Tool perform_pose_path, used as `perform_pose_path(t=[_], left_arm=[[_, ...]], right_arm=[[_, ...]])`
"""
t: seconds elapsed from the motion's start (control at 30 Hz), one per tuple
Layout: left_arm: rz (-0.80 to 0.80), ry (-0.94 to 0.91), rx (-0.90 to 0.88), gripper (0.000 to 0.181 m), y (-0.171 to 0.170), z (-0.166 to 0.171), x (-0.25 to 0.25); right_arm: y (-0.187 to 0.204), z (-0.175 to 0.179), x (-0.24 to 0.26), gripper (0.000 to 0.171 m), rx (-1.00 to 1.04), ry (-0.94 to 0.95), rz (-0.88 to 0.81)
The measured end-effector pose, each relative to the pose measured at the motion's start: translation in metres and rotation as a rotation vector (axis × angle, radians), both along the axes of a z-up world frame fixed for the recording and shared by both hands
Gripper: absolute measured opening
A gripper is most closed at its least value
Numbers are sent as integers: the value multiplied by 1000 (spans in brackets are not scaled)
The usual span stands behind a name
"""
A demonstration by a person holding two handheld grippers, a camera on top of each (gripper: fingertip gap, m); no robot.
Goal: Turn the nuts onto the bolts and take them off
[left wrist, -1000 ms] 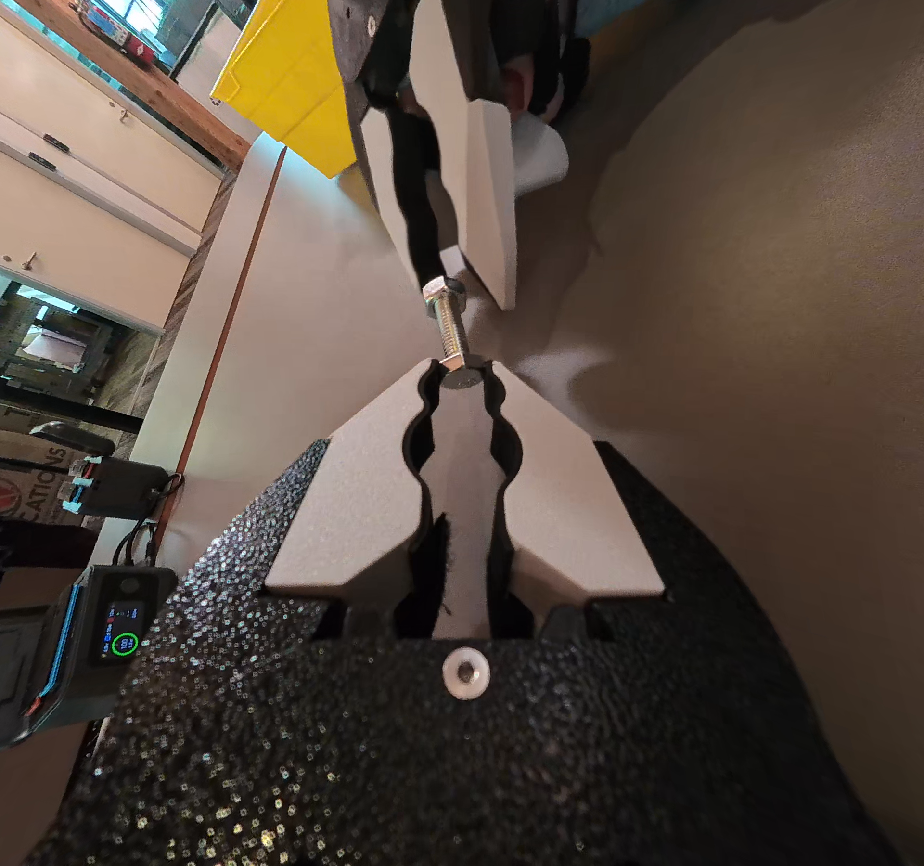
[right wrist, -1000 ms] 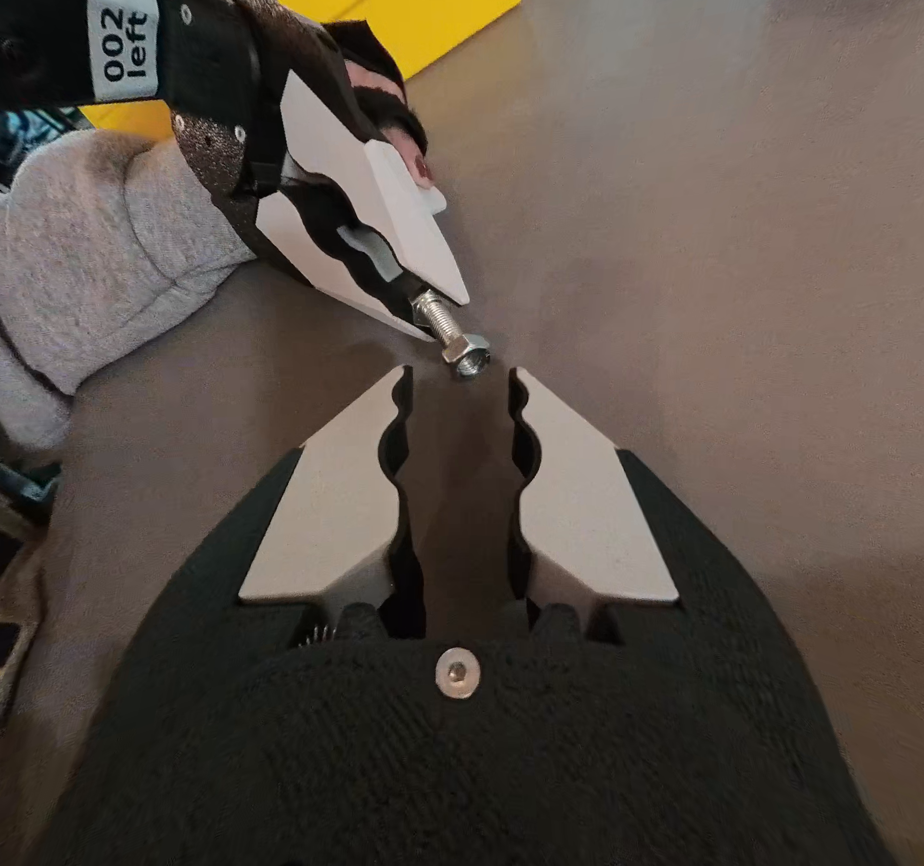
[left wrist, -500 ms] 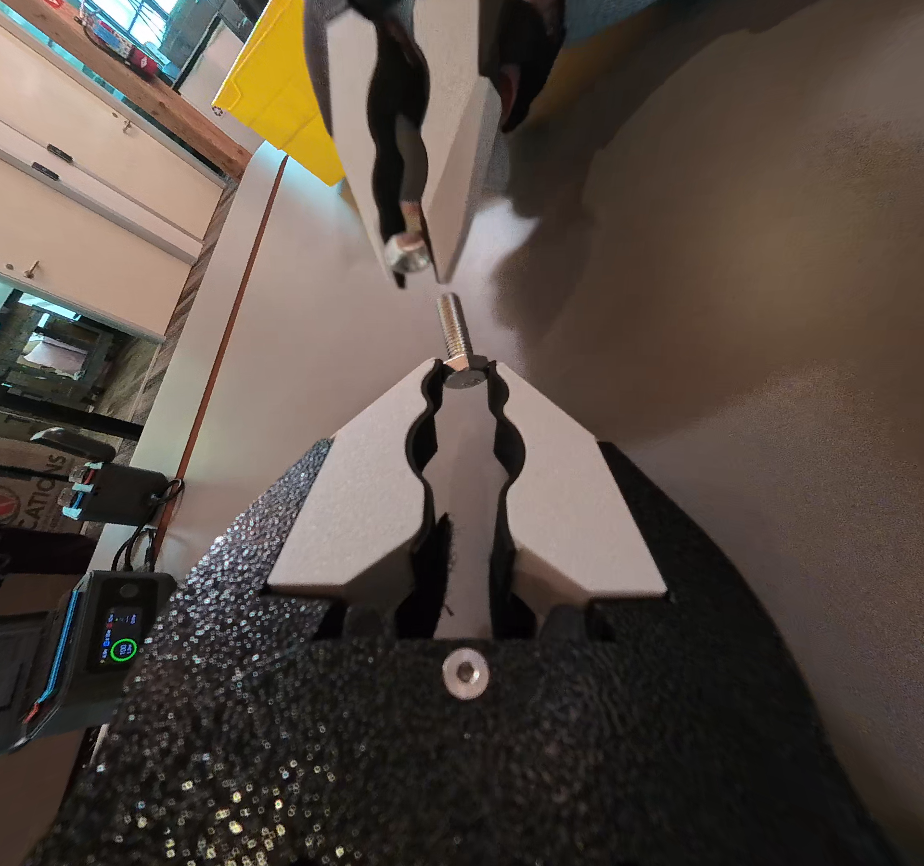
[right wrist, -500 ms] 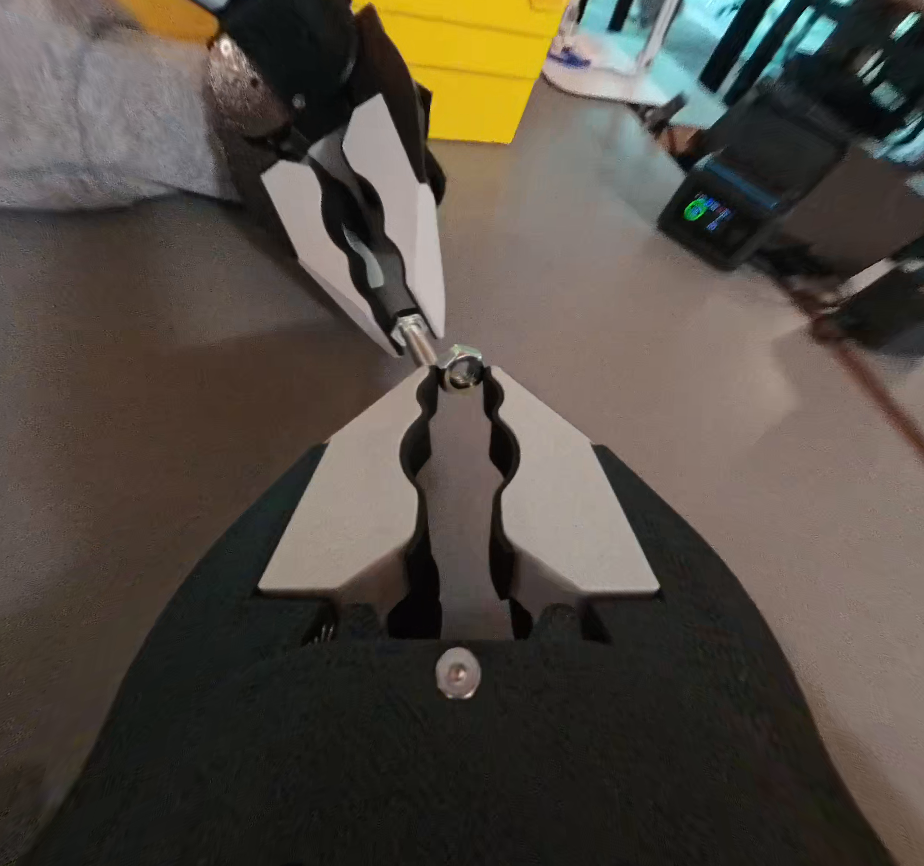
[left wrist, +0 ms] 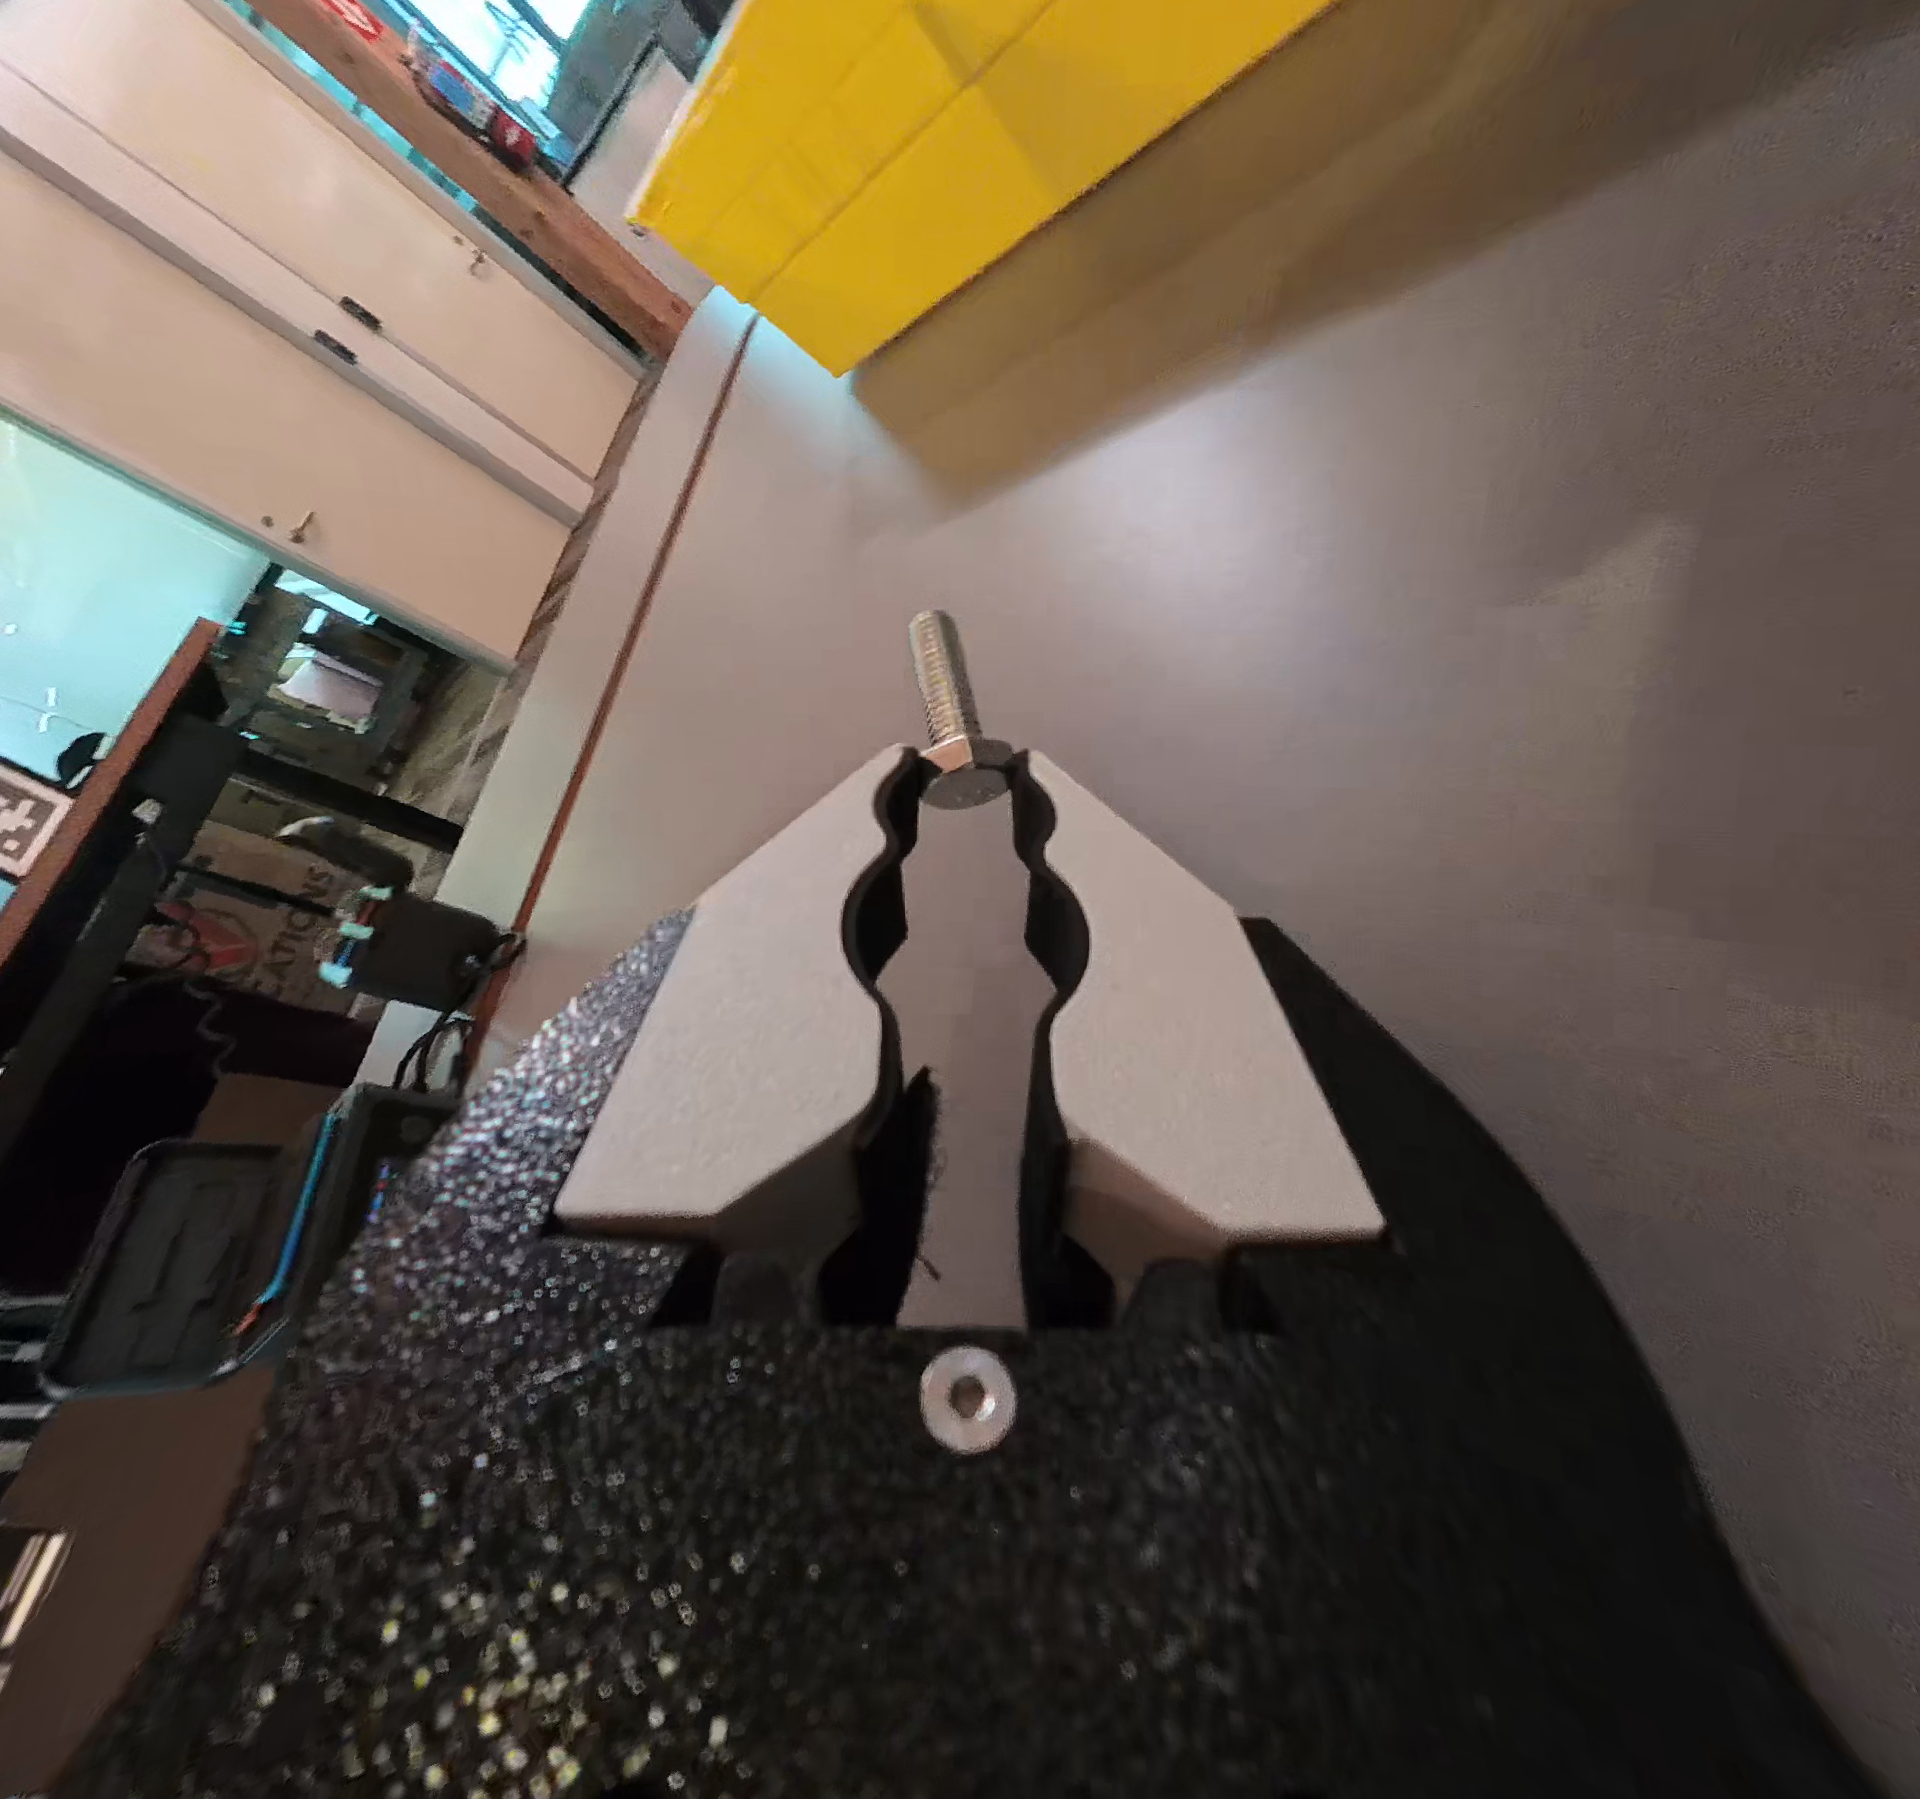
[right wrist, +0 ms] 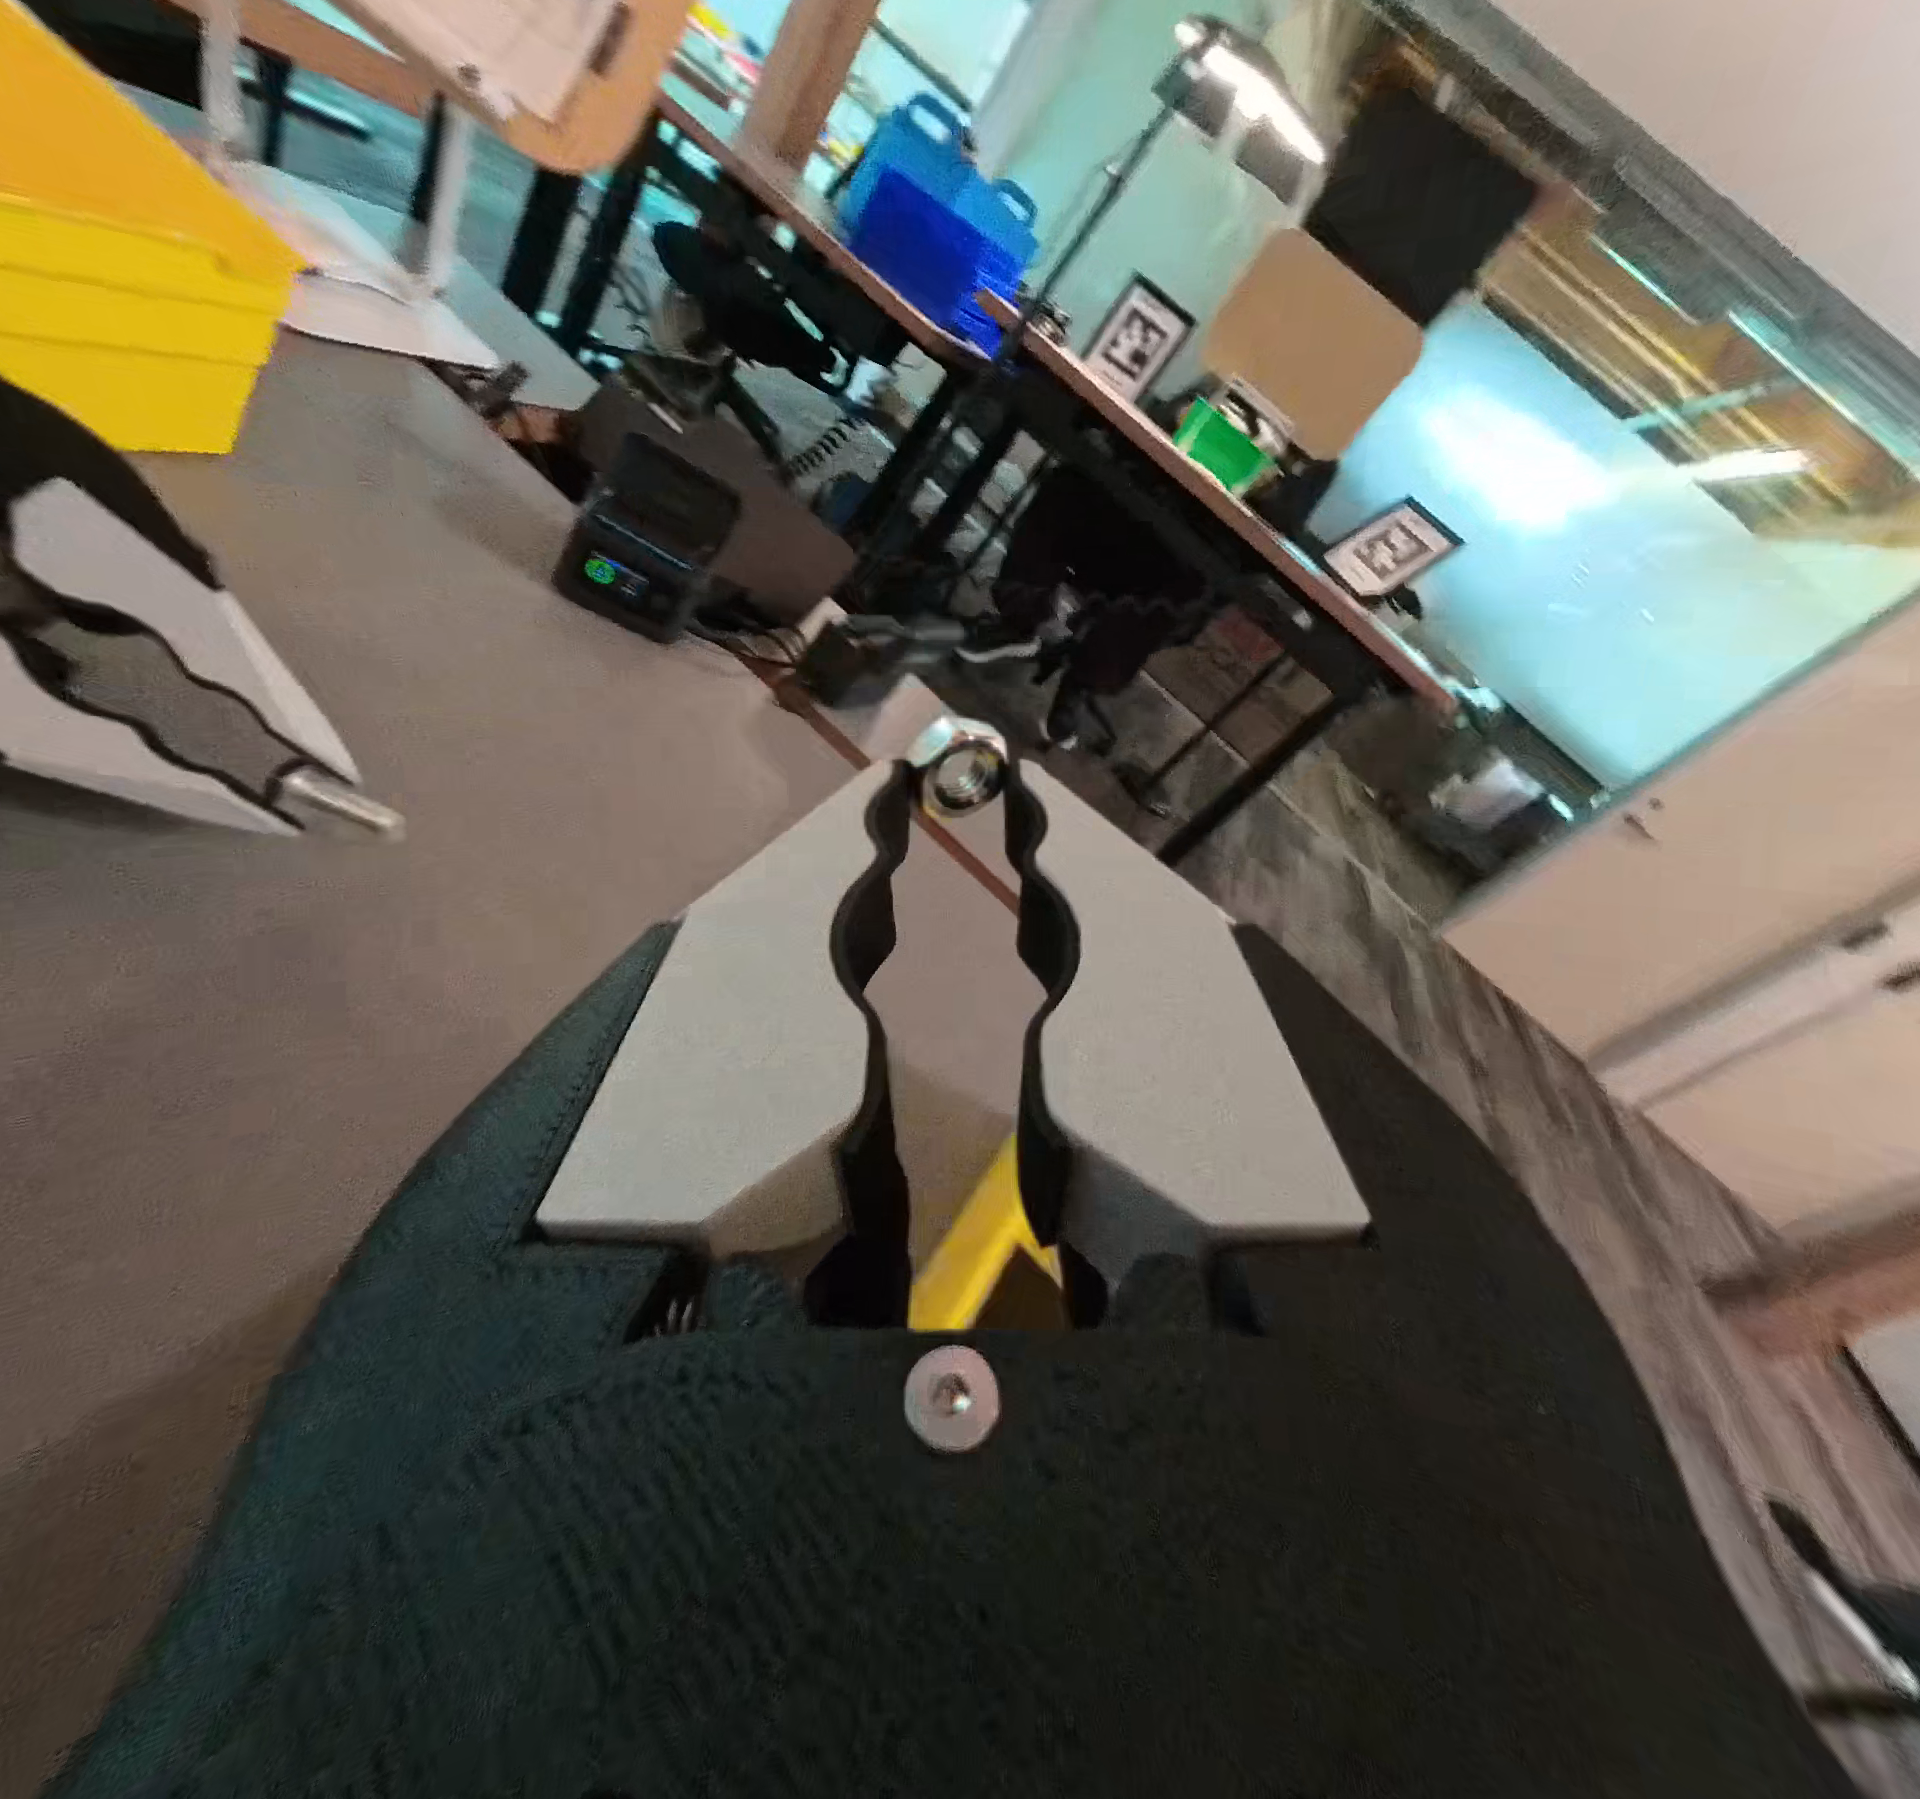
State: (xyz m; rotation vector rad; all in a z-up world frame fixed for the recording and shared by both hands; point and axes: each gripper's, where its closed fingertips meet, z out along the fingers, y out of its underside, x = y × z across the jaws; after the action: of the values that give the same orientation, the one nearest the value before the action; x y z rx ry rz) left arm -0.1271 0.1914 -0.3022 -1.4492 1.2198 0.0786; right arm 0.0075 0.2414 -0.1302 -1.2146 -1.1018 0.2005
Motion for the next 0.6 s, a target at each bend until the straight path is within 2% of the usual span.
perform_pose_path(t=[0.07,0.2,0.27,0.33,0.43,0.47,0.53,0.6], left_arm=[[14,-47,25,16,1,9,-2],[10,-92,42,16,2,17,1],[5,-84,47,16,1,17,4],[-7,-92,56,16,-1,19,8],[-28,-103,60,16,-4,22,15],[-31,-99,59,16,-4,21,16],[-29,-97,64,16,-4,22,16],[-21,-111,84,16,-4,27,16]], right_arm=[[23,-13,52,16,-125,-81,-108],[61,-104,159,16,-431,-595,-371],[65,-141,188,17,-576,-782,-395],[67,-165,201,17,-671,-891,-378],[71,-182,205,18,-768,-938,-368],[74,-181,206,35,-781,-923,-400],[77,-162,201,44,-733,-838,-456],[70,-121,173,44,-613,-634,-439]])
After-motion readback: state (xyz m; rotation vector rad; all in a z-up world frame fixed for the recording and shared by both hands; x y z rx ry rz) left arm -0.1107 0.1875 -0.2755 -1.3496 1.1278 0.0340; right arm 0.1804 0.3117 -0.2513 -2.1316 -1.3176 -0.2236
